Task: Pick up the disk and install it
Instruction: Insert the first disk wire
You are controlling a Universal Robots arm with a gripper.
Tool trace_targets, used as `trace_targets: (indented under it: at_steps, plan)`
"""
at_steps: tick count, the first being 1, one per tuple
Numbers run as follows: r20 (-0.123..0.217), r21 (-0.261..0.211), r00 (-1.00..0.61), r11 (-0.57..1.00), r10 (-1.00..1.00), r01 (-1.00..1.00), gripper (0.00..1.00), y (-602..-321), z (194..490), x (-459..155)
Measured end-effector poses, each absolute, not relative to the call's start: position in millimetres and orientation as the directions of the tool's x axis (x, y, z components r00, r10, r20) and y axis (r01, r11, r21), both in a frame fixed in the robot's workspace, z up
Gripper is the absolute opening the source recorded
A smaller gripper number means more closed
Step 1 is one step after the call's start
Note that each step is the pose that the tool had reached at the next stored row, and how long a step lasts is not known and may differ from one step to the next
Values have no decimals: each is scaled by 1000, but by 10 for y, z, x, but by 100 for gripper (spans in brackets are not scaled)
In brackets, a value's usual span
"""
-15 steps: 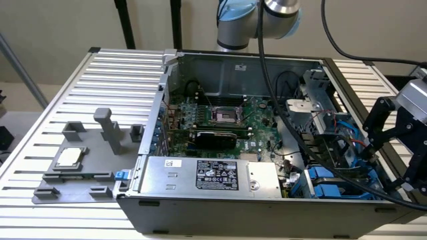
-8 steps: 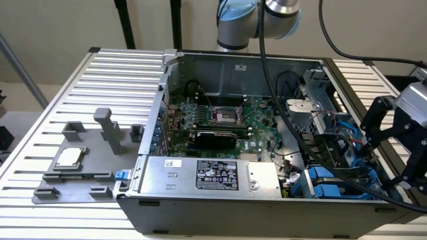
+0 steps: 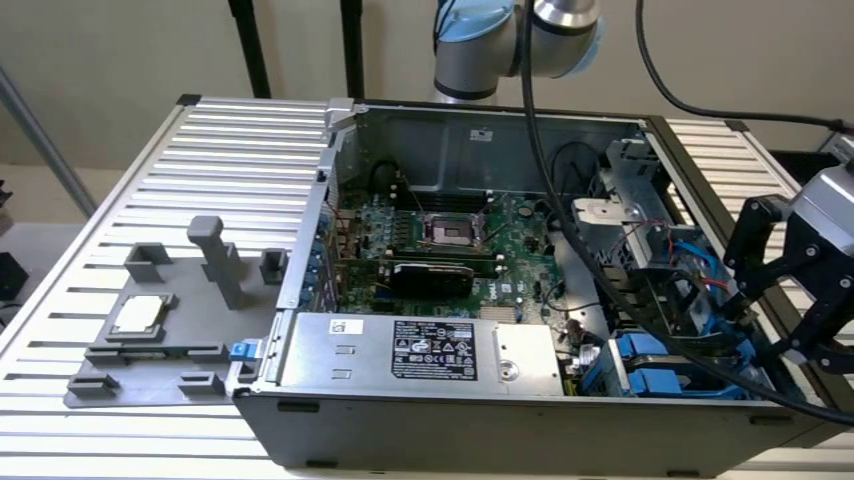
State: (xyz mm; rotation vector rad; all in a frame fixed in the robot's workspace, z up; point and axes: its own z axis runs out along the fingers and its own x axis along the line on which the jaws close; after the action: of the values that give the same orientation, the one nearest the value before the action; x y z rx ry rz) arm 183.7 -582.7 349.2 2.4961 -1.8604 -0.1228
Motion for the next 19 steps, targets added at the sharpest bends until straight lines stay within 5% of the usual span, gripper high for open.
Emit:
trace_targets:
  at_steps: [6, 14, 19]
  plan:
    - [-49, 68, 297, -300, -954, -952, 45, -5792, 3492, 1839]
    - [-49, 68, 311, -314, -949, -947, 23, -5745, 3492, 1839]
    - [-49, 68, 320, -322, -946, -944, 20, -5721, 3492, 1838]
